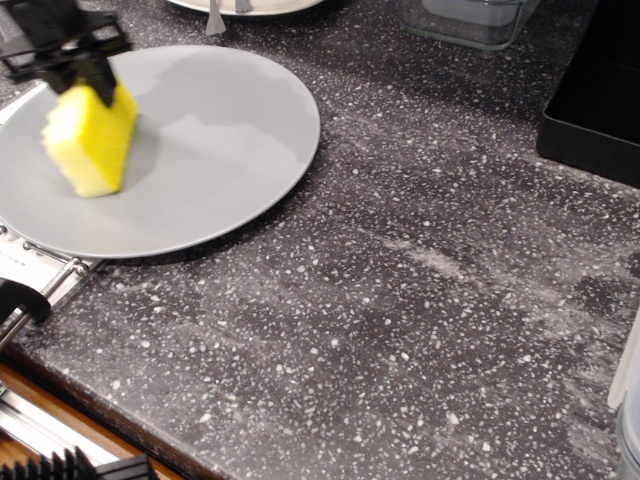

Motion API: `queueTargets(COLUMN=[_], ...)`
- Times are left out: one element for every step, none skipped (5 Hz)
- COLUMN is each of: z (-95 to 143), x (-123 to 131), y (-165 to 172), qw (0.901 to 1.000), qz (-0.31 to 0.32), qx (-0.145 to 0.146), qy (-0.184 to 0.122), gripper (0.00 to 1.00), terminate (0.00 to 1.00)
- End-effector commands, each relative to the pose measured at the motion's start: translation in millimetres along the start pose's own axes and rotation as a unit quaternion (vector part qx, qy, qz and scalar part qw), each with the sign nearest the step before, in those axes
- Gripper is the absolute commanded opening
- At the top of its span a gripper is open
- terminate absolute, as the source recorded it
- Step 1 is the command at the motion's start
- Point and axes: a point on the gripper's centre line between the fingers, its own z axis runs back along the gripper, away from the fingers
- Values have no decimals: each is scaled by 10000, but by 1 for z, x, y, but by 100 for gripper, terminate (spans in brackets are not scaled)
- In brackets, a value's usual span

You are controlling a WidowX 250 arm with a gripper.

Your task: Pick up sponge and wipe plate

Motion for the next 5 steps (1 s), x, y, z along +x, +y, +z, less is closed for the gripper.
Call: queueTargets(z=[34,48,36,17,-3], x=[-9,-17,-28,-29,-28], y=[44,37,-2,-38,-62], qw=[9986,9987,9993,9997,9983], qz=[-418,-405,-293,-17,308], qx=[-27,-142,-79,107,423], qy=[-309,-293,-212,-208,-236], gripper=[0,0,0,0,0], terminate=[0,0,0,0,100])
